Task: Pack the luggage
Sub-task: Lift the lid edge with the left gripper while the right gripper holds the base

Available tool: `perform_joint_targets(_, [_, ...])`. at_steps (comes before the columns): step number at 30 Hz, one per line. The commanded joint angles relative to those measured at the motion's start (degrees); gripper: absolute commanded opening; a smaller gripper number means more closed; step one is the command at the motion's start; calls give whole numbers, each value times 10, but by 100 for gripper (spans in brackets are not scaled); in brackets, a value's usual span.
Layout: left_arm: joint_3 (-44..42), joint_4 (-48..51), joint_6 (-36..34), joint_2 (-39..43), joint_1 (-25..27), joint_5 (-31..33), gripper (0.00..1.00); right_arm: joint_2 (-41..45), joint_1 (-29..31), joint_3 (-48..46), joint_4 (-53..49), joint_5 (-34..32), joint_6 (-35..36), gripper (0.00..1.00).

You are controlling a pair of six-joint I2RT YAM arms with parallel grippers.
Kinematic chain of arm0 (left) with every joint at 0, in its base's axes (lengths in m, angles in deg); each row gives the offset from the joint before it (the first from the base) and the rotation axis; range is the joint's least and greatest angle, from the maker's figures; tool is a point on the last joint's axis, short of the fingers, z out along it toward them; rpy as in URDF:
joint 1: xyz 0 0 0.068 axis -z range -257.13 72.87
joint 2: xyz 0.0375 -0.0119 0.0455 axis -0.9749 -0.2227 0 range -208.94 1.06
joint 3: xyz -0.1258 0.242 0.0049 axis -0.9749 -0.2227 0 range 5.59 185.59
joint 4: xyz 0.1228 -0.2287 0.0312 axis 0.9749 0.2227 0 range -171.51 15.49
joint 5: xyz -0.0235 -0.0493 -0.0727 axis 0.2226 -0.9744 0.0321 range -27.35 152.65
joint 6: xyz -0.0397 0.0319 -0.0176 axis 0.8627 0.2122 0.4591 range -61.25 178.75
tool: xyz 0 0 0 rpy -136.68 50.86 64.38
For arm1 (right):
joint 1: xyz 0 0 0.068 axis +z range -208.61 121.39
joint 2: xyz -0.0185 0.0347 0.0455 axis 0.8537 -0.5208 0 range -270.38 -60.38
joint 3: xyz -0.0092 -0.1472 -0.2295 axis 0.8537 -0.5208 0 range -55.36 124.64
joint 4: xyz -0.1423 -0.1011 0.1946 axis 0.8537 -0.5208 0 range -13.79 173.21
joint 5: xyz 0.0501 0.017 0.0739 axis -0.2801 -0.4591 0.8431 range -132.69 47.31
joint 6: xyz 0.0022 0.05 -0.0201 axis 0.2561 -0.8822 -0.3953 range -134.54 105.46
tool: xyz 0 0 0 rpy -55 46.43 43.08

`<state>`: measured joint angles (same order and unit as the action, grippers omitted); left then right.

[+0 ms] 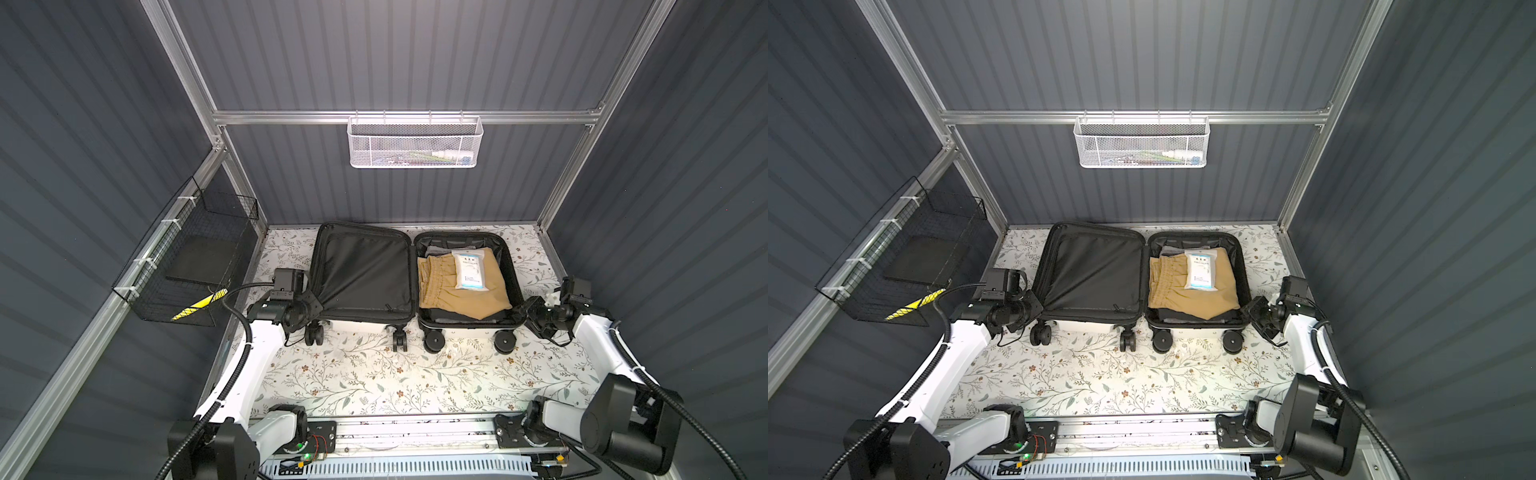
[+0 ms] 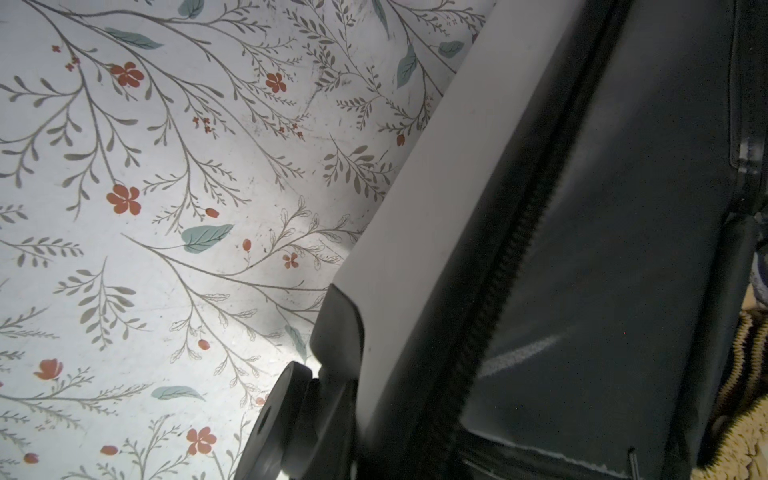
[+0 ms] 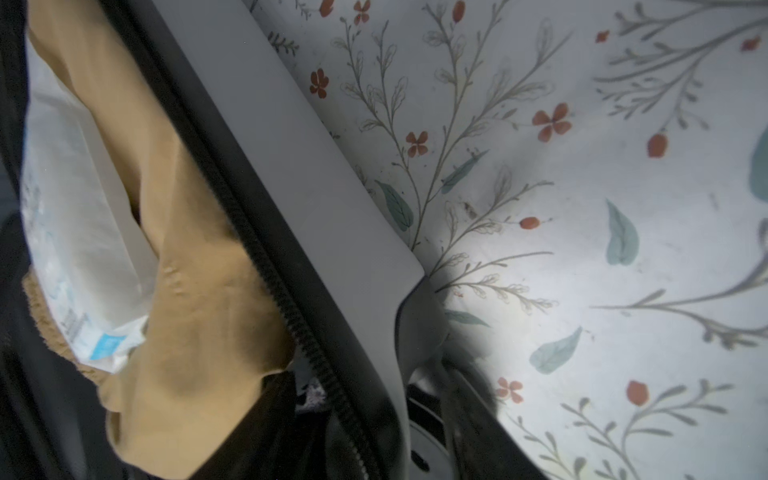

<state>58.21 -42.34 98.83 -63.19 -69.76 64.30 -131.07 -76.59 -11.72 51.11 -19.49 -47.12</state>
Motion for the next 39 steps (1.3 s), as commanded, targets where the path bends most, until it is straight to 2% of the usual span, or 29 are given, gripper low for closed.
perform_joint_targets(1, [44,-51,-59,10,8,-85,1,-8,-3,-7,13,18,16,41])
perform_joint_targets(7, [69,-42,-63,11,8,-97,0,-12,-2,-14,23,35,19,6])
perform_joint_targets(9, [79,-37,-65,12,8,-101,0,-12,-2,-14,25,38,21,0])
perform_joint_targets(19, [134,-18,-65,26,8,-128,0,-7,21,-12,31,61,24,0])
perform_joint_targets(39, [212,10,-61,51,8,-137,0,-11,219,36,23,-8,-11,0])
